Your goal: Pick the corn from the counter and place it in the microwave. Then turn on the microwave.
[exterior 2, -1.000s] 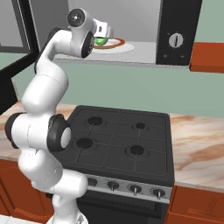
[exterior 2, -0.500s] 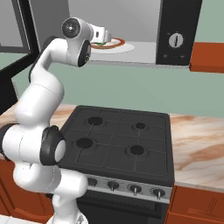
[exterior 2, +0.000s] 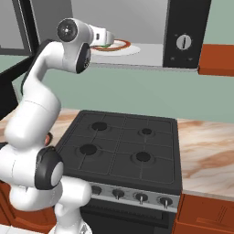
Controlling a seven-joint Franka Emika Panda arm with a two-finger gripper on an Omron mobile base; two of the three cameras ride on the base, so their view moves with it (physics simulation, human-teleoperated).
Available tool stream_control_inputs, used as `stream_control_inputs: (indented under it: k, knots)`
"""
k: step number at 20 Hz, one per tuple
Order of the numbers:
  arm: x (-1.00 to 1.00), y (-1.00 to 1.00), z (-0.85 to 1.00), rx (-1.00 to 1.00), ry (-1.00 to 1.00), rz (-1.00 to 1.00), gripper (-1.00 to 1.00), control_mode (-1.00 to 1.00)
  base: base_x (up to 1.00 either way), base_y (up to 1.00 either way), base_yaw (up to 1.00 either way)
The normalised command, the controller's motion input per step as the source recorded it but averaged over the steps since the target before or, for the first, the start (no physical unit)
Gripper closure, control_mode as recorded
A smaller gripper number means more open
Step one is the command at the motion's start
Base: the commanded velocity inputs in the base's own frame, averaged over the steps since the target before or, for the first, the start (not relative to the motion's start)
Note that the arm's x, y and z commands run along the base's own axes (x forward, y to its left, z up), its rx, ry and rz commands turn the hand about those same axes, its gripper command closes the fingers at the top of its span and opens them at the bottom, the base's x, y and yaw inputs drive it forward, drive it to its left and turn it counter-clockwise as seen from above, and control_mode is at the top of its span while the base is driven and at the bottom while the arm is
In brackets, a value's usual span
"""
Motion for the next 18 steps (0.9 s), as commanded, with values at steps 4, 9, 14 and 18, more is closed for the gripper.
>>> stream_control_inputs:
  k: [4,9,14,18]
  knots:
    - [-0.61,-0.08,0.01,0.00,0.00,0.00,-1.00,-1.00,0.00,0.00,0.00]
    - [-0.66,-0.11,0.00,0.00,0.00,0.00,-1.00,-1.00,0.00,0.00,0.00]
    - [-0.69,-0.08,0.00,0.00,-0.01,0.00,-1.00,-1.00,0.00,0.00,0.00]
    - [-0.67,-0.04,0.00,0.00,-0.01,0.00,-1.00,-1.00,0.00,0.00,0.00]
